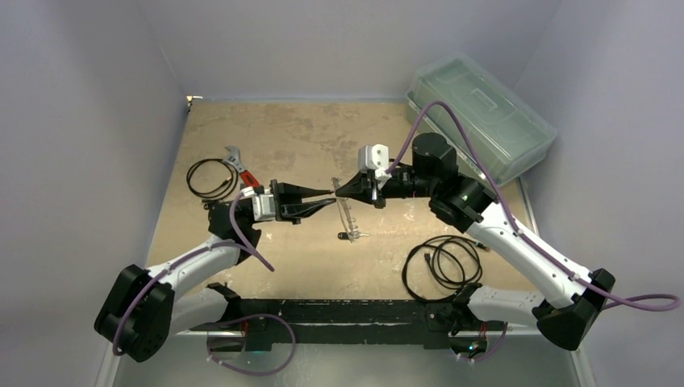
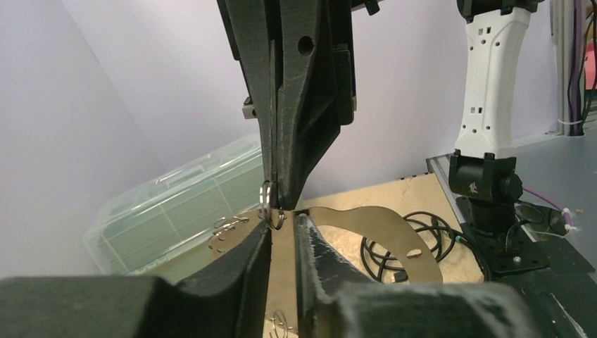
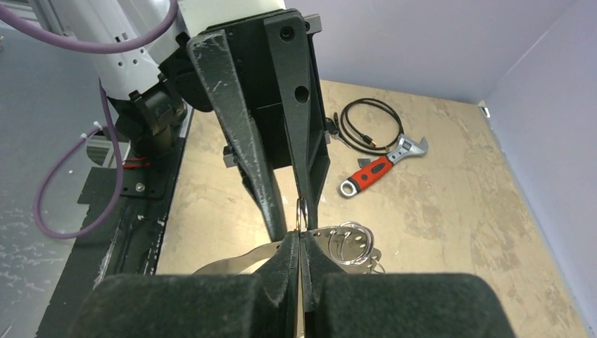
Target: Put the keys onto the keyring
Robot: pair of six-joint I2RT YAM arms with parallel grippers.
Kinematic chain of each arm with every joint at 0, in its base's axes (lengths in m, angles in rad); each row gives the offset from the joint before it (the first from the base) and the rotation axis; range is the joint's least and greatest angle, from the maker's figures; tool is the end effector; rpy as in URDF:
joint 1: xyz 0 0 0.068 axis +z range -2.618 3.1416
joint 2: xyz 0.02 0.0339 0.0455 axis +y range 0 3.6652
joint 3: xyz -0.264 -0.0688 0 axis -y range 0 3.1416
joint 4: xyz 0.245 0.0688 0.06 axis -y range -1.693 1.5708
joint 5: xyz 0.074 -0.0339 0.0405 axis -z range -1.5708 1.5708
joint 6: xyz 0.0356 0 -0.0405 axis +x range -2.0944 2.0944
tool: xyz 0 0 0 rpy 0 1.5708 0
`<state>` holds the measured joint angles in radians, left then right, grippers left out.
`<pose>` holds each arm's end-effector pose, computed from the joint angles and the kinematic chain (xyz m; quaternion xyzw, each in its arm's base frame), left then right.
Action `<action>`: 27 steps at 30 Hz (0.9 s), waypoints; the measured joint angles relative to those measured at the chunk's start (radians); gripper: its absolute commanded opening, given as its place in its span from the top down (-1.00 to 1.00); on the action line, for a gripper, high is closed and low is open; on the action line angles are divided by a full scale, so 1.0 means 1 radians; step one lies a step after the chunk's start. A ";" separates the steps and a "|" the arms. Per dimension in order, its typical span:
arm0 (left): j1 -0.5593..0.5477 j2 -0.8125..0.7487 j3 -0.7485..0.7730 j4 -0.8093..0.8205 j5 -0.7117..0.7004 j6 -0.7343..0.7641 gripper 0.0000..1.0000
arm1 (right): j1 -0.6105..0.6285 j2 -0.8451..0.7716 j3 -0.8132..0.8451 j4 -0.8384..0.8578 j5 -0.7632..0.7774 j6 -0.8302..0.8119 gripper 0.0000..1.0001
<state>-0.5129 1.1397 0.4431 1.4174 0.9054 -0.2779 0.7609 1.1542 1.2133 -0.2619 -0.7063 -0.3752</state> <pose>0.1677 -0.1266 0.3055 0.4392 0.3215 -0.4820 0.6866 0.1674 0.1913 0.4089 -0.5755 0.4954 0.3767 0.5305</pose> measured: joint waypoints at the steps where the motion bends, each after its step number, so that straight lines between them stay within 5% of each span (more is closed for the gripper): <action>1: 0.000 -0.011 0.000 -0.025 0.000 0.019 0.43 | 0.000 0.001 0.000 0.000 0.000 0.000 1.00; 15: -0.001 -0.261 0.203 -1.069 -0.101 0.725 0.32 | 0.002 0.070 0.008 -0.089 0.122 -0.048 1.00; 27: -0.005 -0.238 0.269 -1.346 -0.156 0.905 0.46 | 0.018 0.119 0.104 -0.299 0.293 -0.086 1.00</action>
<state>-0.5179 0.9012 0.7124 0.0715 0.7494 0.6270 0.7784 1.2728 1.3174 -0.5606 -0.4129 -0.4610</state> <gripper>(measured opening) 0.280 0.005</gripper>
